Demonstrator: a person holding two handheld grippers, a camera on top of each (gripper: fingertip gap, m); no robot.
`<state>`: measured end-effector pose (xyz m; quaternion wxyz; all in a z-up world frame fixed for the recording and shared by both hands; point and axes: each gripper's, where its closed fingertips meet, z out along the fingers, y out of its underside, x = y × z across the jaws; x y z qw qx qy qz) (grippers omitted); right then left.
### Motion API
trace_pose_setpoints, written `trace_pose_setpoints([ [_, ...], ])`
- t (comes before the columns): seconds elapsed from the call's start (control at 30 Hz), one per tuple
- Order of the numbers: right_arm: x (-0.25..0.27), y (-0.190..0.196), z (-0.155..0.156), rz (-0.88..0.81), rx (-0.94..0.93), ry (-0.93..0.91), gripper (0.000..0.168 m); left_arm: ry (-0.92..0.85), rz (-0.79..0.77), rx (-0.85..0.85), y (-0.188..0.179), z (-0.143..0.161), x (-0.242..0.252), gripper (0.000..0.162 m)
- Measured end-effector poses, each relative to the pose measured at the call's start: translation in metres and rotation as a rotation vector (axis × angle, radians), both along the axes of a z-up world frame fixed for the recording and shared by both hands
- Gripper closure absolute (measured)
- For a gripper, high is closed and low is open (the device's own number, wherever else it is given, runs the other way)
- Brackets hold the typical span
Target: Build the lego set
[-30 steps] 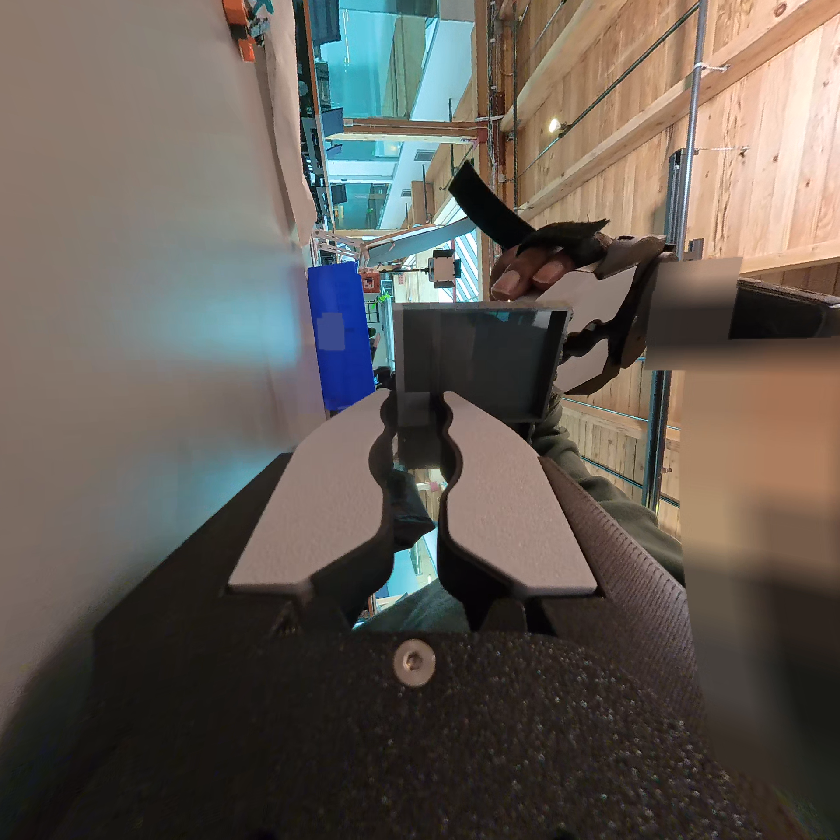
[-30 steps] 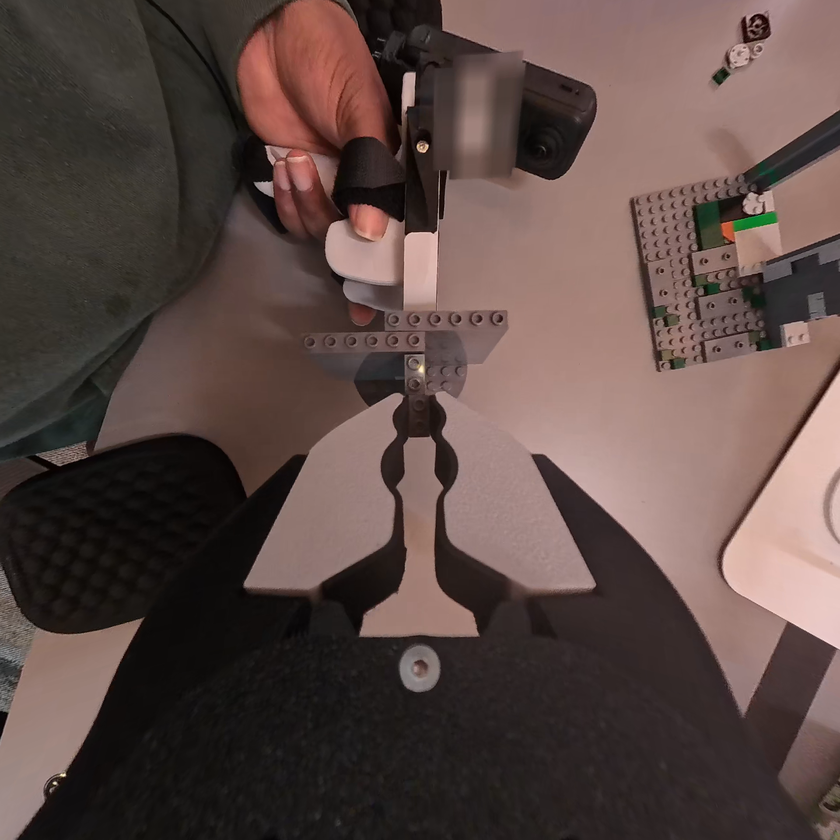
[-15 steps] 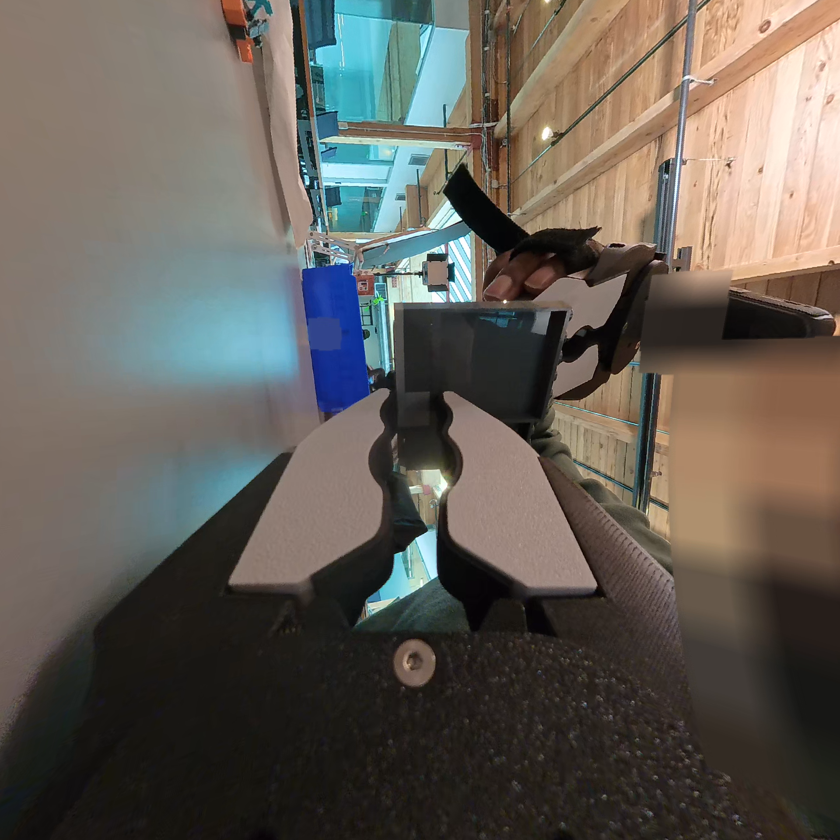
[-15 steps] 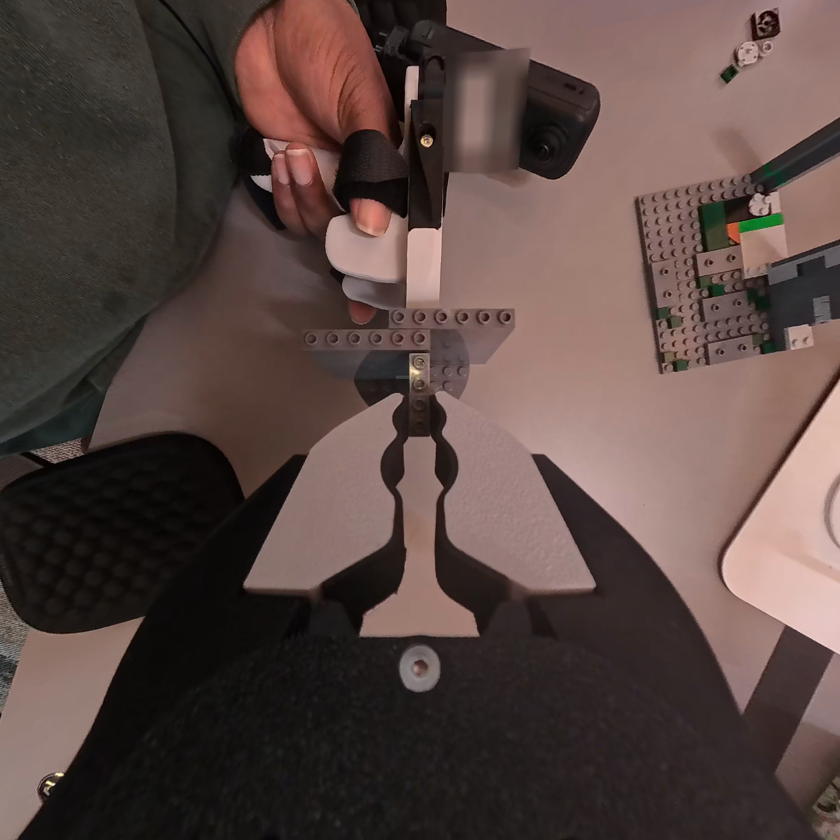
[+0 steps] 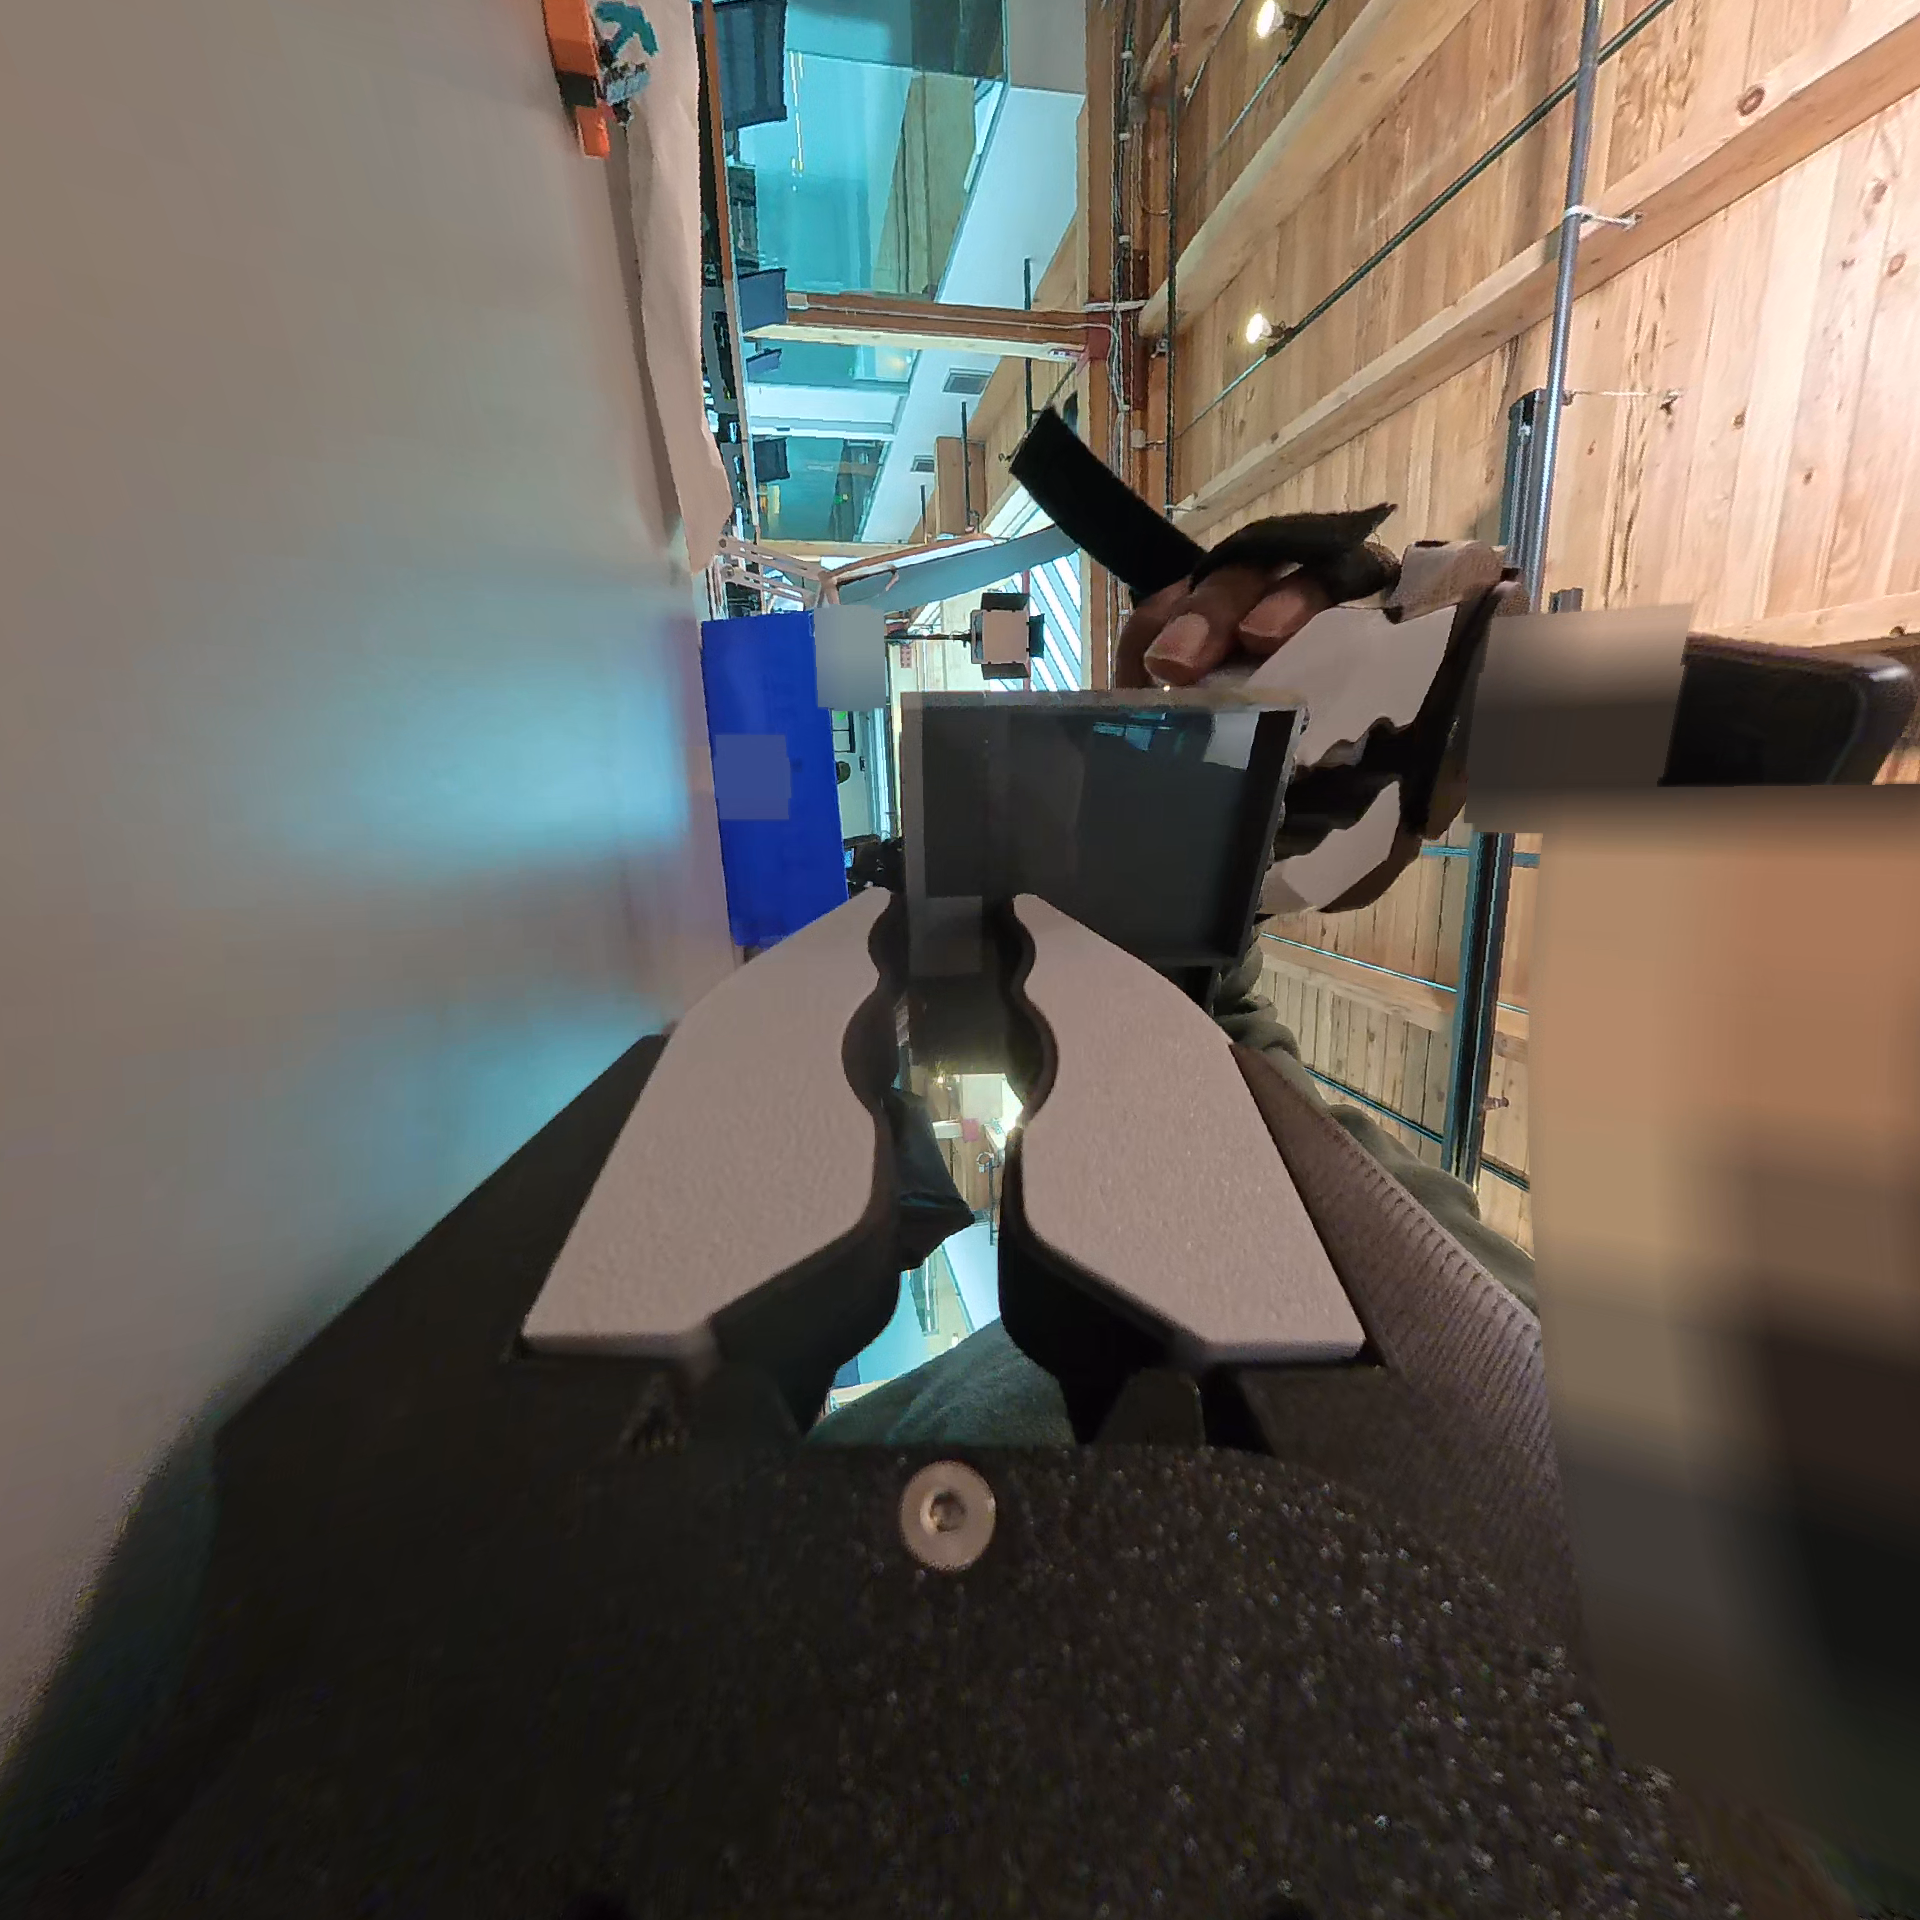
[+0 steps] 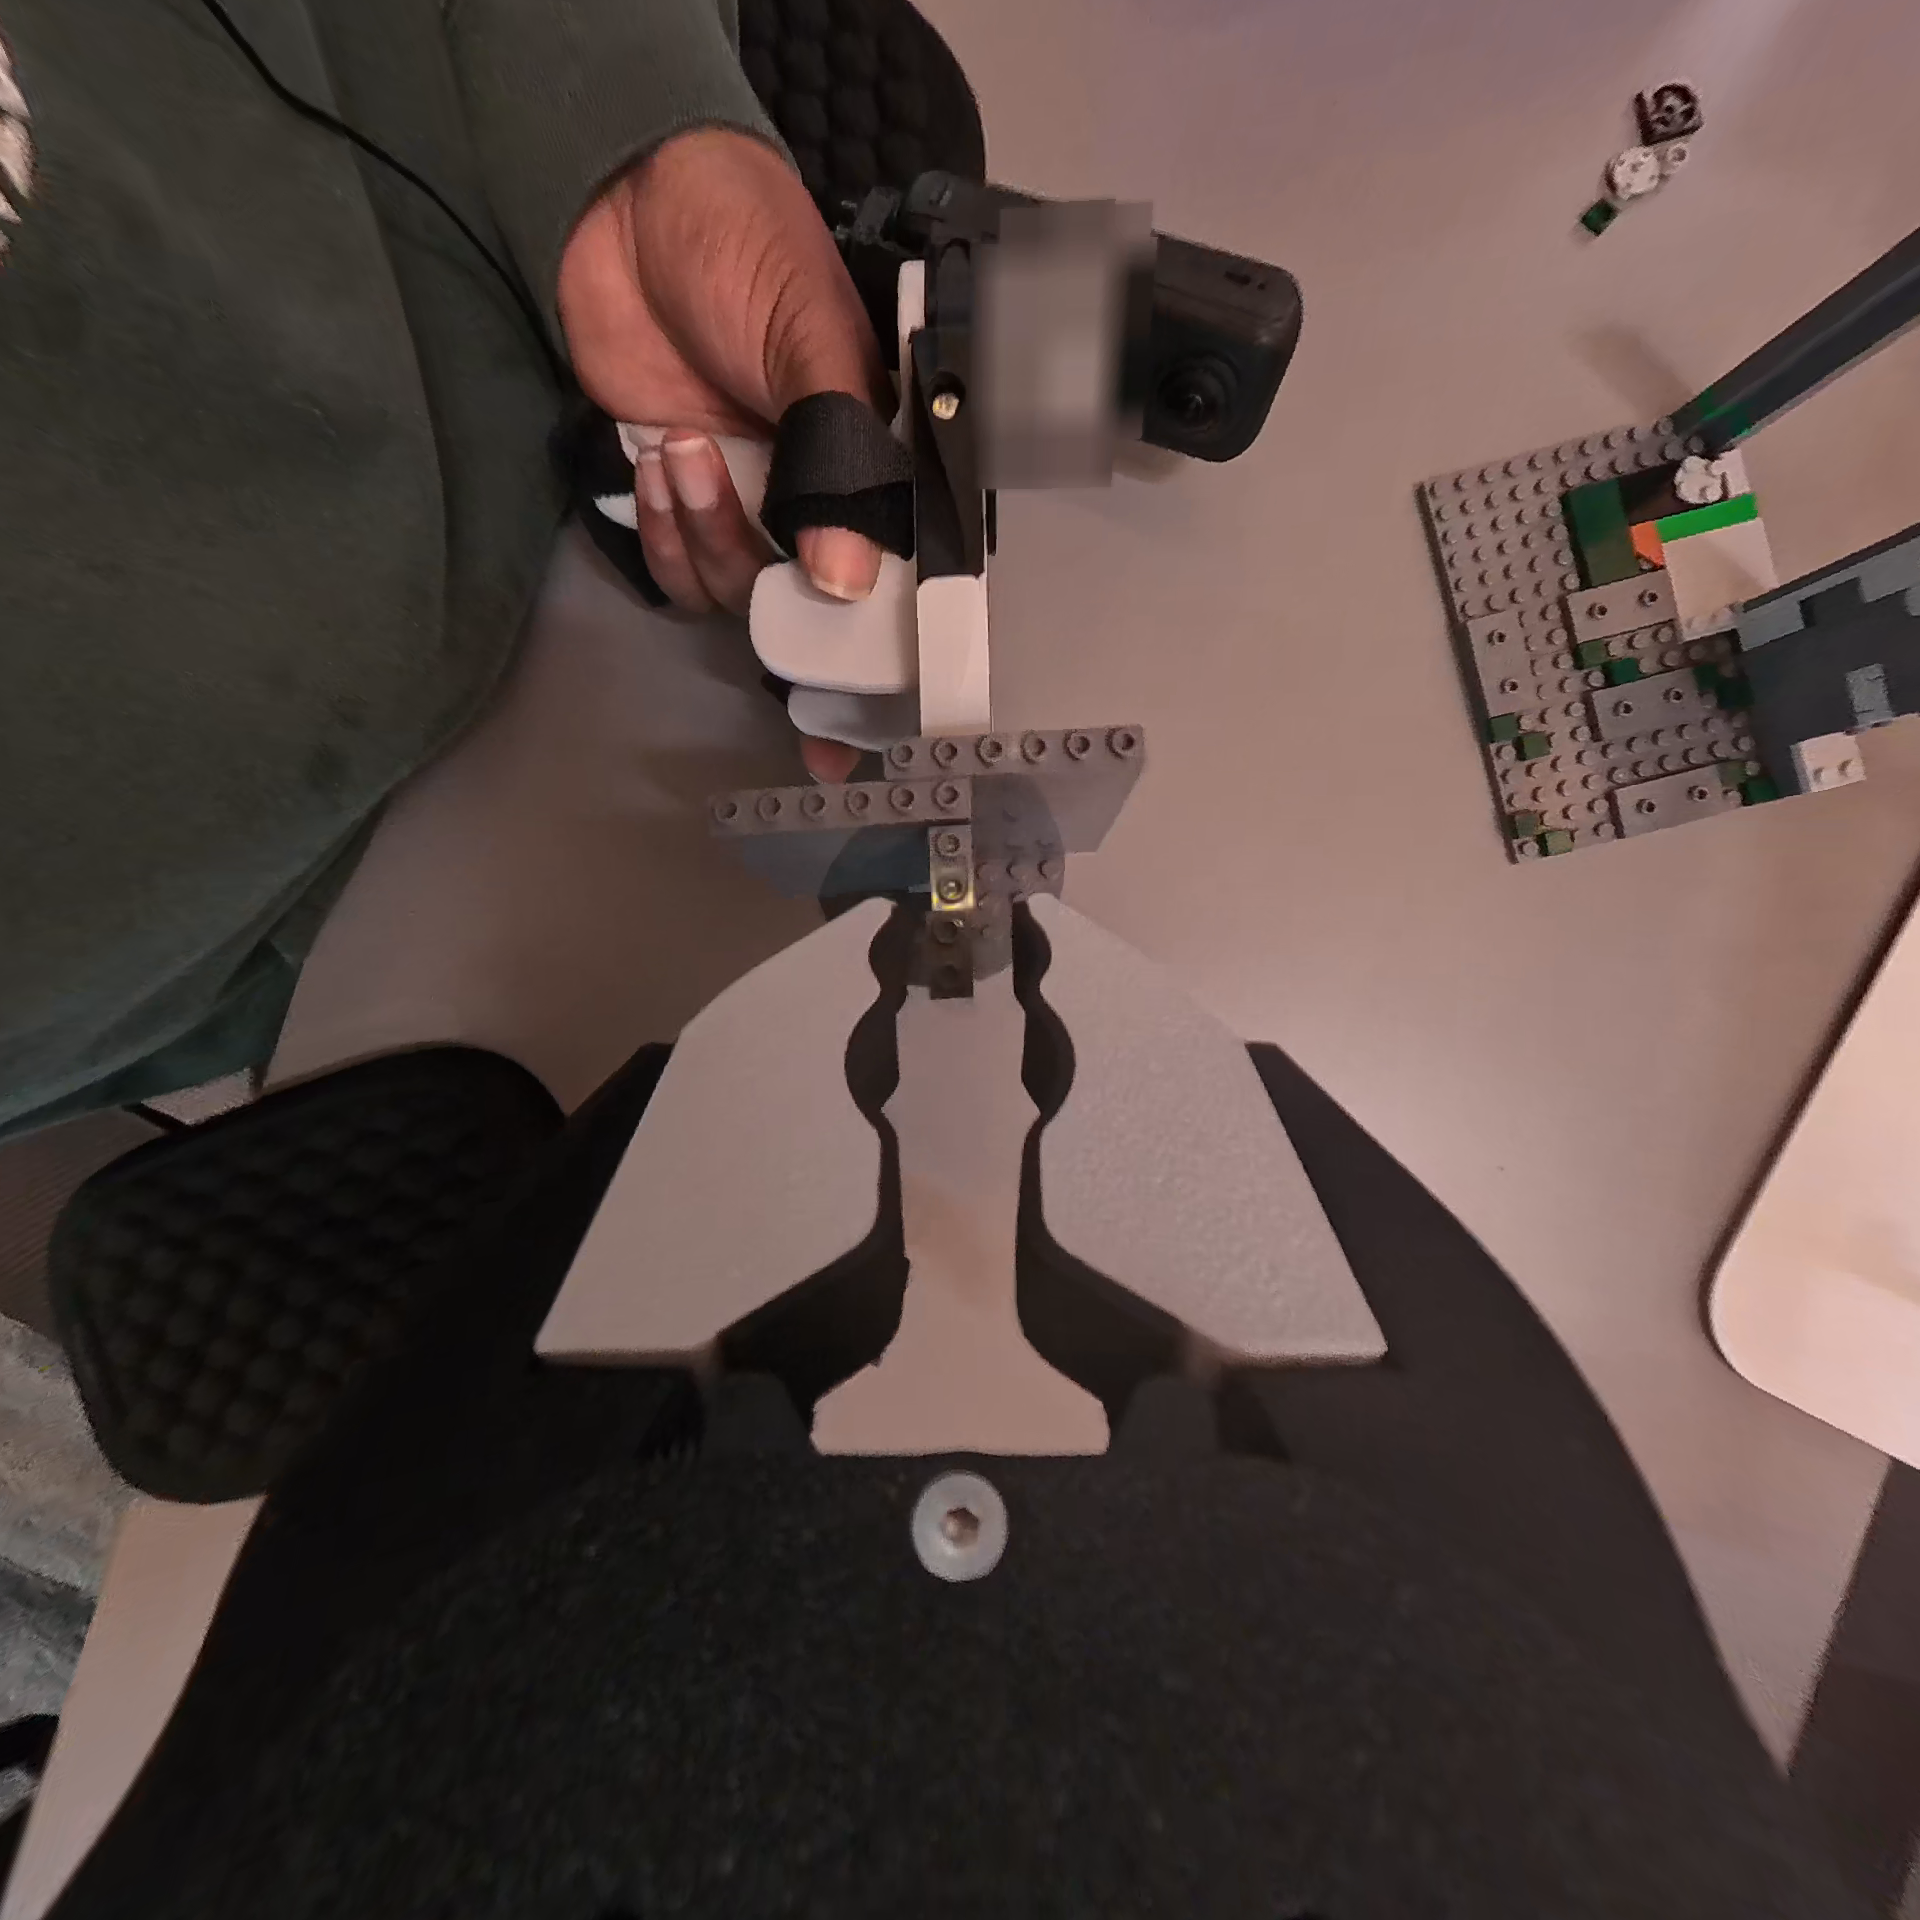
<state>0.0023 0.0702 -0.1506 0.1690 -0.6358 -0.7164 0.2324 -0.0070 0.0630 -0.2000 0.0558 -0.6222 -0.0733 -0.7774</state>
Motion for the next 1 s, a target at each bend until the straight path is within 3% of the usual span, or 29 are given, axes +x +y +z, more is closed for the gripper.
trace_pose_setpoints([
  [0.03,-0.001,0.001,0.004,-0.026,-0.028,0.024,0.148,0.000,0.001,-0.001,0.000,0.000,0.000,0.146],
  [0.27,0.007,0.012,0.024,-0.292,-0.261,0.222,0.140,0.001,0.000,-0.007,-0.001,-0.001,0.000,0.146],
  [0.37,0.020,0.008,0.019,-0.481,-0.510,0.313,0.126,0.002,0.005,0.000,0.000,0.000,-0.001,0.146],
  [0.5,0.033,-0.009,-0.012,-0.741,-0.951,0.444,0.105,0.012,-0.003,0.034,-0.003,0.000,-0.001,0.146],
  [0.57,0.032,-0.013,-0.022,-0.805,-1.064,0.519,0.097,0.014,-0.010,0.058,-0.006,0.001,0.000,0.146],
  [0.77,0.011,-0.024,-0.019,-0.742,-1.069,0.556,0.076,0.030,-0.031,0.154,-0.015,0.006,0.004,0.146],
  [1.0,0.005,-0.027,-0.027,-0.726,-1.056,0.541,0.081,0.019,-0.015,0.157,-0.014,0.004,0.003,0.146],
])
